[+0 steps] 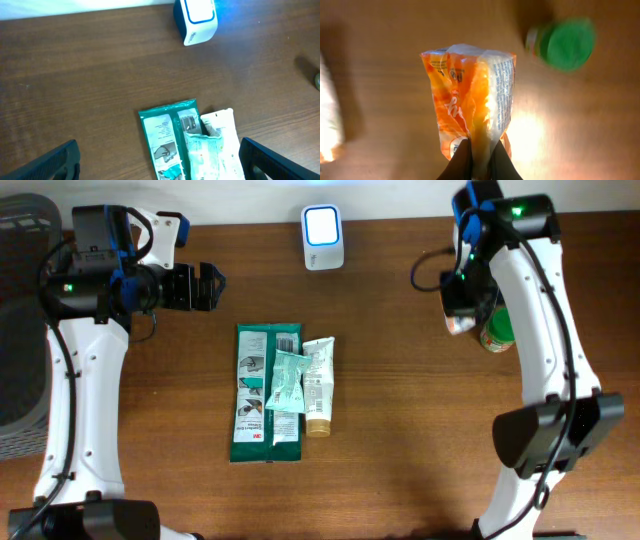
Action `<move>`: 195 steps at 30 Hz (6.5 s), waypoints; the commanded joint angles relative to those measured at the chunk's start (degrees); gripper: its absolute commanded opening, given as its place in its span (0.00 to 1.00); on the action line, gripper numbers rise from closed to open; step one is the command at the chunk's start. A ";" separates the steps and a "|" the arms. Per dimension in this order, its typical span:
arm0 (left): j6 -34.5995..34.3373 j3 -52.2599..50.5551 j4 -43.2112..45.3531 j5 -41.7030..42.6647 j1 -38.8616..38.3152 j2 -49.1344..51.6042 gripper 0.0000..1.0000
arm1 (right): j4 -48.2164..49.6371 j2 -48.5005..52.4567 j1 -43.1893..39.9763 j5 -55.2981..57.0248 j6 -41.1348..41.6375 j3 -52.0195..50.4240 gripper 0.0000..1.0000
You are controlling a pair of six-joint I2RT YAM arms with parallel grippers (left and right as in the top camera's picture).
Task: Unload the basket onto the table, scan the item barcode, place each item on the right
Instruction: 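Place the Kleenex pack on the right side and release, then grasp the white Pantene tube with the right gripper, then hold the Pantene tube over the scanner with the right gripper, then set the tube down on the right side and release, then grasp the pale green pouch with the right gripper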
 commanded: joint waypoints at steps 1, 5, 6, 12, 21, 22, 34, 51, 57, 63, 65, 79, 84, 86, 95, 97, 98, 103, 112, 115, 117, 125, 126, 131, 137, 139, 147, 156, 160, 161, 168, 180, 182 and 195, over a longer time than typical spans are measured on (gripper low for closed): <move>0.94 0.59 -0.11 0.02 0.31 -0.33 0.99 | 2.43 0.02 -3.69 -0.31 0.87 -10.38 0.04; 0.94 0.59 -0.11 0.02 0.31 -0.33 0.99 | 10.05 0.02 -8.07 -0.26 -0.44 -21.84 0.05; 0.96 0.59 -0.11 0.02 0.31 -0.33 0.99 | 10.64 0.07 -8.31 0.11 -1.86 -23.04 0.05; 0.94 0.59 -0.11 0.02 0.31 -0.33 0.99 | 11.04 0.07 -8.83 2.84 -2.64 -22.91 0.52; 0.94 0.59 -0.11 0.02 0.28 -0.33 0.99 | 19.15 -0.61 4.39 -36.65 -2.43 -15.47 0.82; 0.94 0.59 -0.11 0.02 0.31 -0.33 0.99 | 21.81 -0.61 5.92 -37.09 -1.90 -17.84 0.86; 0.94 0.59 -0.11 0.02 0.31 -0.33 0.99 | 70.38 2.78 20.48 -39.87 21.00 -51.39 0.70; 0.94 0.59 -0.11 0.02 0.31 -0.33 0.99 | 44.19 -0.70 9.66 -31.56 -6.10 -38.99 0.56; 0.94 0.59 -0.11 0.02 0.31 -0.33 0.99 | 21.68 -0.50 15.58 -34.97 -4.98 -23.06 0.36; 0.96 0.59 -0.11 0.02 0.31 -0.33 0.99 | 21.24 0.02 24.65 -20.87 9.79 -38.75 0.37; 0.94 0.59 -0.11 0.02 0.31 -0.33 0.99 | 21.29 0.02 20.90 -15.82 12.70 -42.21 0.37; 0.94 0.59 -0.11 0.02 0.31 -0.33 0.99 | 61.46 -0.20 5.31 -40.72 5.20 -40.68 0.38; 0.94 0.59 -0.11 0.02 0.28 -0.33 0.99 | 33.42 -2.08 2.19 -43.82 -7.04 -35.50 0.58; 0.94 0.59 -0.11 0.02 0.31 -0.33 0.99 | 35.26 -2.01 3.91 -43.85 -6.93 -40.22 0.60; 0.96 0.59 -0.11 0.02 0.31 -0.33 0.99 | 61.46 -1.70 8.35 -40.28 11.98 -56.22 0.59; 0.96 0.59 -0.11 0.02 0.31 -0.33 0.99 | 61.90 -0.50 8.39 -39.26 13.57 -56.48 0.58; 0.94 0.59 -0.11 0.02 0.31 -0.33 0.99 | 62.20 0.02 8.39 -39.30 14.58 -56.48 0.49; 0.94 0.59 -0.11 0.02 0.31 -0.33 0.99 | 64.50 1.70 8.26 -42.56 16.33 -56.46 0.04; 0.96 0.59 -0.11 0.02 0.31 -0.33 0.99 | 61.86 -25.81 1.20 -64.87 2.08 -56.24 0.04; 0.96 0.59 -0.11 0.02 0.31 -0.33 0.99 | 60.08 -37.22 -3.56 -71.19 9.07 -56.24 0.04; 0.94 0.59 -0.11 0.02 0.28 -0.33 0.99 | 60.08 -40.22 -5.73 -73.70 11.63 -56.24 0.04; 0.96 0.59 -0.11 0.02 0.31 -0.33 0.99 | 49.75 -33.22 -1.84 -60.48 7.50 -41.44 0.04; 0.94 0.59 -0.11 0.02 0.31 -0.33 0.99 | 41.35 -27.76 1.99 -51.71 2.86 -30.62 0.04; 0.94 0.59 -0.11 0.02 0.31 -0.33 0.99 | 34.93 -5.31 11.50 -17.64 -4.42 -1.16 0.04; 0.96 0.59 -0.11 0.02 0.31 -0.33 0.99 | 65.99 11.19 16.74 19.04 -29.92 -1.20 0.04; 0.94 0.59 -0.11 0.02 0.31 -0.33 0.99 | 73.24 14.99 17.35 22.47 -36.83 -1.22 0.04; 0.94 0.59 -0.11 0.02 0.31 -0.33 0.99 | 88.59 26.34 19.58 30.34 -56.87 -1.22 0.04; 0.94 0.59 -0.11 0.02 0.31 -0.33 0.99 | 88.59 25.22 20.02 34.58 -56.61 -1.20 0.04; 0.94 0.59 -0.11 0.02 0.28 -0.33 0.99 | 76.85 15.45 19.69 24.74 -43.45 -1.20 0.04; 0.94 0.59 -0.11 0.02 0.31 -0.33 0.99 | 73.64 12.87 19.54 21.53 -38.71 -1.20 0.04; 0.96 0.59 -0.11 0.02 0.28 -0.33 0.99 | 30.23 -6.12 11.85 -7.72 -6.51 -1.20 0.04; 0.96 0.59 -0.11 0.02 0.31 -0.33 0.99 | 33.97 -5.44 -8.61 -13.46 -5.88 -43.08 0.11; 0.94 0.59 -0.11 0.02 0.28 -0.33 0.99 | 33.57 -5.46 -9.68 -13.73 -7.34 -42.91 0.46; 0.94 0.59 -0.11 0.02 0.31 -0.33 0.99 | 44.15 -5.64 12.92 -32.15 8.37 -33.81 0.98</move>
